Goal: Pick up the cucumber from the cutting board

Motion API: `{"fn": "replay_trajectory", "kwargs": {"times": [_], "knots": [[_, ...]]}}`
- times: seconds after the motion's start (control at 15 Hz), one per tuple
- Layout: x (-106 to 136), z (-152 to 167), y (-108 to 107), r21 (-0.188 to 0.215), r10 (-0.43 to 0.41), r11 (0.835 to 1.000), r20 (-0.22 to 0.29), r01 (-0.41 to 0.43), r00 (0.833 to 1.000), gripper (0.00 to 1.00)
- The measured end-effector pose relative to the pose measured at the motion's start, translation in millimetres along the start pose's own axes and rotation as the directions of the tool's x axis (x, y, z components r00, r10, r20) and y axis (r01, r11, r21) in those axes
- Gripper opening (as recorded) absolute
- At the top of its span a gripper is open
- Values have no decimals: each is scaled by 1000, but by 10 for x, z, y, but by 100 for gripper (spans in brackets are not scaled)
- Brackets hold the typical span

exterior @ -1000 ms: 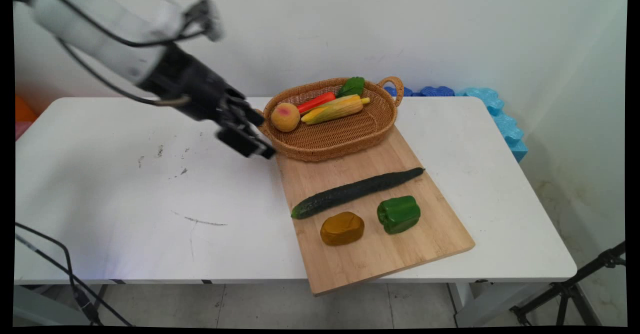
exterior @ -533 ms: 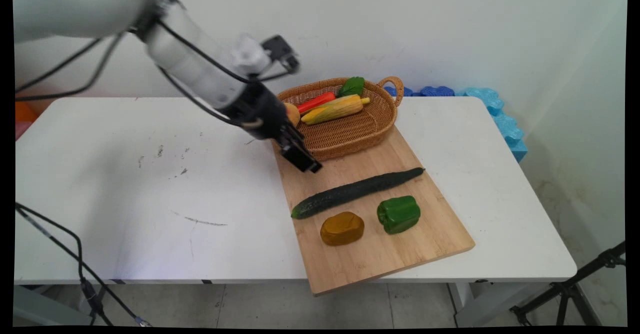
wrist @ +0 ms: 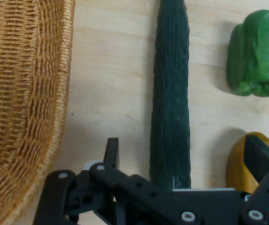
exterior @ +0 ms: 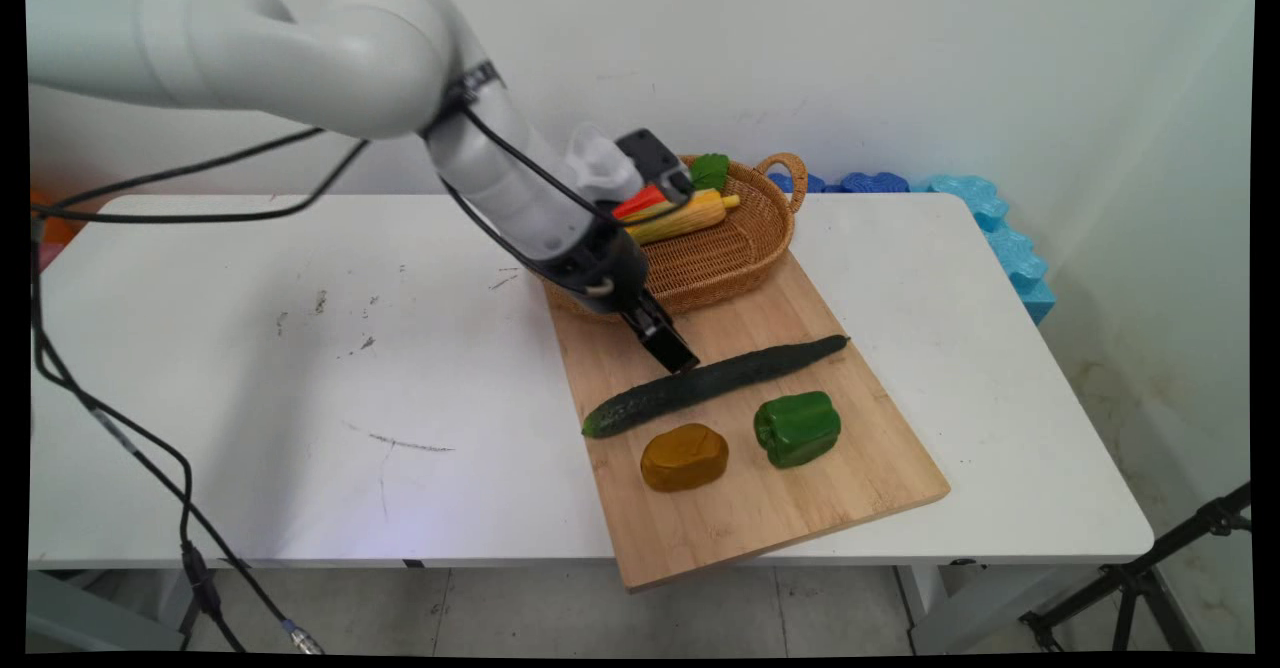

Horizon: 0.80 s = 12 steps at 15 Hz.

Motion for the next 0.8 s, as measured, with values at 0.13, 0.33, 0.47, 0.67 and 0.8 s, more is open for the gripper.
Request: {"fn": "replay_trajectory", "kwargs": {"times": [0.13, 0.33, 0.47, 0.67, 0.8], "knots": [[53, 179, 22, 10, -4, 1000, 13, 4, 1000, 100], [109, 377, 40, 21, -9, 1000, 27, 8, 1000, 100], [141, 500, 47, 29, -12, 1000, 35, 11, 999, 100], [181, 652, 55, 37, -15, 999, 45, 14, 999, 100], [199, 729, 55, 41, -16, 999, 50, 14, 999, 100]]}}
